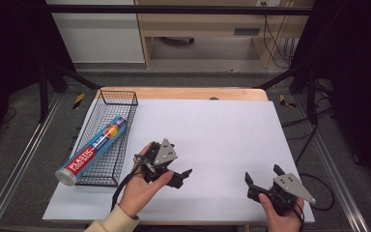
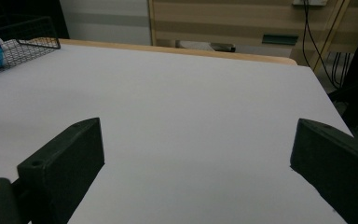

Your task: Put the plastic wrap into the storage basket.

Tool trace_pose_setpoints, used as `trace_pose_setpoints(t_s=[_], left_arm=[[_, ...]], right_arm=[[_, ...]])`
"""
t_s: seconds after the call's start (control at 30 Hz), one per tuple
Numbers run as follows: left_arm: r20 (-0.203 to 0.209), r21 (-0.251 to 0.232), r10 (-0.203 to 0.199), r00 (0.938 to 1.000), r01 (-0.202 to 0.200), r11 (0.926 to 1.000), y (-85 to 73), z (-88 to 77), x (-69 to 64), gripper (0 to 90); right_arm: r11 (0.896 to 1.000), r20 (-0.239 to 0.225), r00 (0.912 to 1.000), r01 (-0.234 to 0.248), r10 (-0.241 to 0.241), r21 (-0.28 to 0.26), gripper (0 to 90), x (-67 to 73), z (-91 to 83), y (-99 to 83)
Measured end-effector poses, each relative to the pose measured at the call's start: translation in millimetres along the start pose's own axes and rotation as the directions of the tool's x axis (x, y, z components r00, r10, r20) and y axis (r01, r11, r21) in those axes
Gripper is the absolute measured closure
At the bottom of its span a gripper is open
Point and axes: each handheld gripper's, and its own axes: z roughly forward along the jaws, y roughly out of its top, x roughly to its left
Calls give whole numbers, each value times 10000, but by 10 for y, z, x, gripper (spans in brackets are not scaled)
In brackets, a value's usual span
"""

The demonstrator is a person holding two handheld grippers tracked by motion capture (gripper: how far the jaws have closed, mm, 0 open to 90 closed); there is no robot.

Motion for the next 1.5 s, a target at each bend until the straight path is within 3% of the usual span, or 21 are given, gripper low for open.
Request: trace_pose_setpoints(t_s=[0.07, 0.2, 0.4, 0.73, 0.97, 1.1, 1.4, 1.5], left_arm=[[86, 18, -95, 9999, 95, 10000, -90, 48, 7, 61], [441, -65, -782, 9960, 786, 9969, -265, 111, 55, 61], [225, 141, -940, 9953, 937, 9955, -475, 117, 137, 61], [-53, 467, -560, 9984, 562, 9973, -753, -8, 207, 60], [-151, 578, -715, 9973, 723, 9957, -872, -44, 237, 56], [-251, 809, -1076, 9939, 1093, 9907, -904, -21, 253, 56], [-373, 1606, -1064, 9936, 1111, 9808, -919, -39, 174, 56], [-476, 1542, -1007, 9938, 1070, 9822, -920, -63, 144, 56]], right_arm=[[10000, 15, 10000, 23, -23, 31, 32, -2, 0, -1], [9999, 47, 10000, 36, -36, 108, 32, 4, 6, -6], [9999, 82, 10000, 43, -44, 150, 33, 4, 5, -12], [9996, 170, 9998, 120, -124, 239, 34, 11, 16, -22], [9992, 236, 9996, 174, -183, 354, 34, 19, 30, -34], [9984, 68, 9996, 271, -275, 501, 37, 34, 49, -37], [9958, -363, 9982, 496, -469, 768, 40, 86, 101, -35], [9944, -441, 9978, 525, -486, 917, 38, 101, 117, -42]])
